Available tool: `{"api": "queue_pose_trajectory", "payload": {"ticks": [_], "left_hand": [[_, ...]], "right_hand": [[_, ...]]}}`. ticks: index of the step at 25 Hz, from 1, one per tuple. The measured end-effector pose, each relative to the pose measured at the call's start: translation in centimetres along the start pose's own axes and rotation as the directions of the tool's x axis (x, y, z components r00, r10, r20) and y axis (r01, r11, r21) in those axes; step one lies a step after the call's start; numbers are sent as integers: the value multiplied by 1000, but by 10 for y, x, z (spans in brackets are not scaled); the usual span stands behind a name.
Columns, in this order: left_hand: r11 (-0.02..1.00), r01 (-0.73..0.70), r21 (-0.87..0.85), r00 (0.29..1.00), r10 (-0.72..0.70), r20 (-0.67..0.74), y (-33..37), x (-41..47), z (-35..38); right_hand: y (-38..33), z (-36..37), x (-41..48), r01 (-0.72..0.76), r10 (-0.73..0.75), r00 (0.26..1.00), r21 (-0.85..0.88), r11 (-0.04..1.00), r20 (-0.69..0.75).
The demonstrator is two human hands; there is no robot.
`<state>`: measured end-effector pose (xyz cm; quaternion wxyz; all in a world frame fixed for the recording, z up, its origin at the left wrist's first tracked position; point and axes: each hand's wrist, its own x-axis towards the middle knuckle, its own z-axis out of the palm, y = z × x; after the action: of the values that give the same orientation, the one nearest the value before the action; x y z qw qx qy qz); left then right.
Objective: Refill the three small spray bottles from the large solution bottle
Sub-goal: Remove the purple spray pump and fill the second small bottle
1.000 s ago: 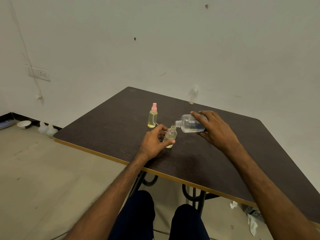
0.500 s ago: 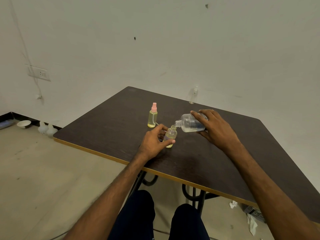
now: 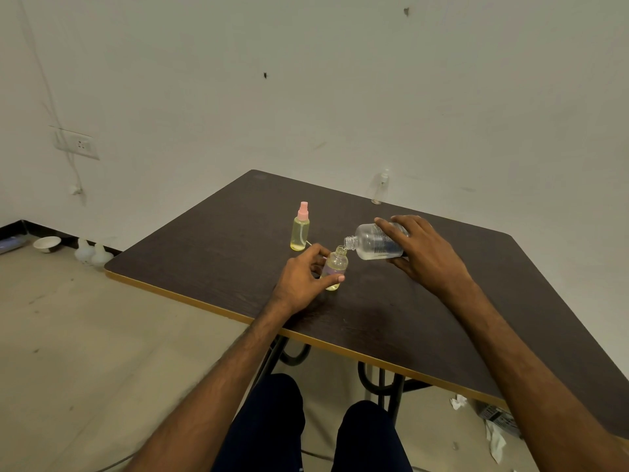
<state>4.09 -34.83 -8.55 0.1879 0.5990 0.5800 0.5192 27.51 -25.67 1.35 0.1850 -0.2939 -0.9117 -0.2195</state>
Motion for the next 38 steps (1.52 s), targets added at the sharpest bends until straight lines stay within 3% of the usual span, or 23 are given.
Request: {"api": "queue_pose_trajectory", "payload": {"ticks": [38], "left_hand": [[1000, 0, 4, 1000, 0, 2, 0, 0, 0]], "right_hand": [[2, 2, 1, 34, -34, 999, -24, 999, -37]]}}
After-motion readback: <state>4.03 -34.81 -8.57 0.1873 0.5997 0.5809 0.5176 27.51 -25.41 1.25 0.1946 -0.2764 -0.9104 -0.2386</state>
